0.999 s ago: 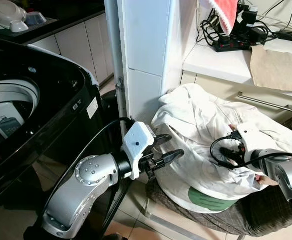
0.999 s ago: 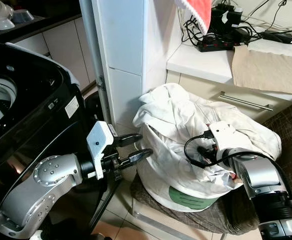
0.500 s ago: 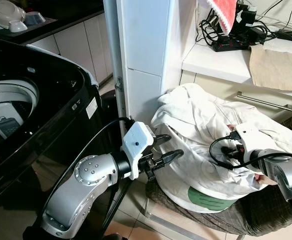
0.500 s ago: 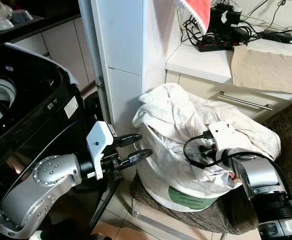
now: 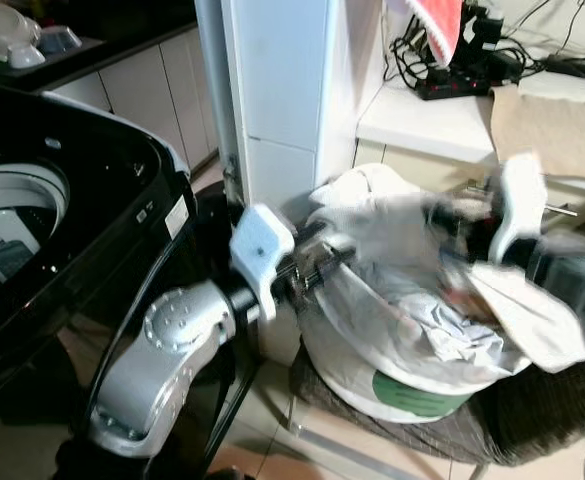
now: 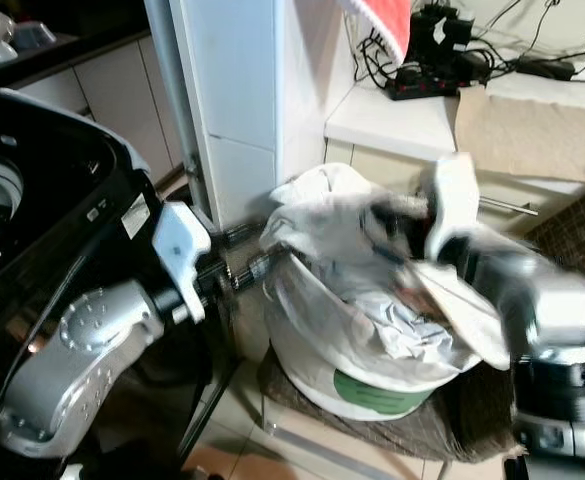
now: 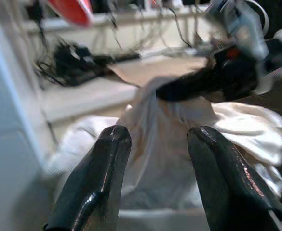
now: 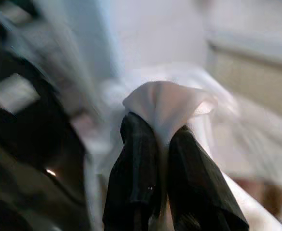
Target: Clothes washing
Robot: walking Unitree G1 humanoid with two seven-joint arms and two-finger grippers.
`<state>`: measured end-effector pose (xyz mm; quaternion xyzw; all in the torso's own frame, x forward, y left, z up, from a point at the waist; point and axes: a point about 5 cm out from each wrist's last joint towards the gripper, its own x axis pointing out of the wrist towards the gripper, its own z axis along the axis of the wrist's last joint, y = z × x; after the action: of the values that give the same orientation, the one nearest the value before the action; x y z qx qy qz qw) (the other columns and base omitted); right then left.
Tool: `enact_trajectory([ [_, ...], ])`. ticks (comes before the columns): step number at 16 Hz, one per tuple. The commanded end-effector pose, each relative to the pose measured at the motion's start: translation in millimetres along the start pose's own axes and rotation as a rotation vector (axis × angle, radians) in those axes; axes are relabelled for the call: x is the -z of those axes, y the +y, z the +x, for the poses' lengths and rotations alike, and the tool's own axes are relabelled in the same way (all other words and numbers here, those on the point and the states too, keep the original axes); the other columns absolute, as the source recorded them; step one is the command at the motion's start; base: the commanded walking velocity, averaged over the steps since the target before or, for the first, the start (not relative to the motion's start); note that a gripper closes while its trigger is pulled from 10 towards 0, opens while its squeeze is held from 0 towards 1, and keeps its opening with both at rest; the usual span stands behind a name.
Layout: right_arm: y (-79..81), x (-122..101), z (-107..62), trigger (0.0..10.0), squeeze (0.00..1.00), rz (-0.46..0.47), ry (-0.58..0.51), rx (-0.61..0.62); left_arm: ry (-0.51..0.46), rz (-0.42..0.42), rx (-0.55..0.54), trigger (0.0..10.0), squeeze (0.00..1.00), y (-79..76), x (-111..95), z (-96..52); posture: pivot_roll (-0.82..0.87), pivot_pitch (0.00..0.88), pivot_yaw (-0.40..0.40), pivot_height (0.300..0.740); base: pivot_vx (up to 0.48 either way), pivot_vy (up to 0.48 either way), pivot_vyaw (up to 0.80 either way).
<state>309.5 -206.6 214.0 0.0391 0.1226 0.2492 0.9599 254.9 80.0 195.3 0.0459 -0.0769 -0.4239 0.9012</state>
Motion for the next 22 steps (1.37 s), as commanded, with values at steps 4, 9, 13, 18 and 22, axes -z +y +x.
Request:
enact_trajectory([
  [4,47.1,-48,-10.0,0.0,0.00,0.049,-0.178,-0.345,-0.125,0.089,-0.044,10.0,1.00,7.5,-22,6.6,-0.04,0.000,0.022,0.740,0.000,0.000,0.00],
  [9,72.6,-68,-20.4,0.0,0.00,0.141,-0.260,-0.592,-0.285,0.098,0.041,10.0,1.00,-1.8,-45,11.8,-0.03,0.000,0.006,0.740,0.000,0.000,0.00],
  [13,82.6,-70,-24.1,0.0,0.00,0.168,-0.250,-0.676,-0.285,0.131,-0.003,10.0,1.00,-0.7,-42,18.1,-0.03,0.000,0.005,0.740,0.000,0.000,0.00],
  [18,88.4,-69,-27.6,0.0,0.00,0.174,-0.242,-0.692,-0.234,0.062,0.078,0.0,0.00,-10.6,-30,19.7,-0.03,0.000,0.011,0.740,0.000,0.000,0.00],
  [22,88.5,-70,-28.2,0.0,0.00,0.182,-0.246,-0.689,-0.233,0.065,0.053,0.0,0.00,-4.6,-30,17.5,-0.03,0.000,0.009,0.740,0.000,0.000,0.00],
])
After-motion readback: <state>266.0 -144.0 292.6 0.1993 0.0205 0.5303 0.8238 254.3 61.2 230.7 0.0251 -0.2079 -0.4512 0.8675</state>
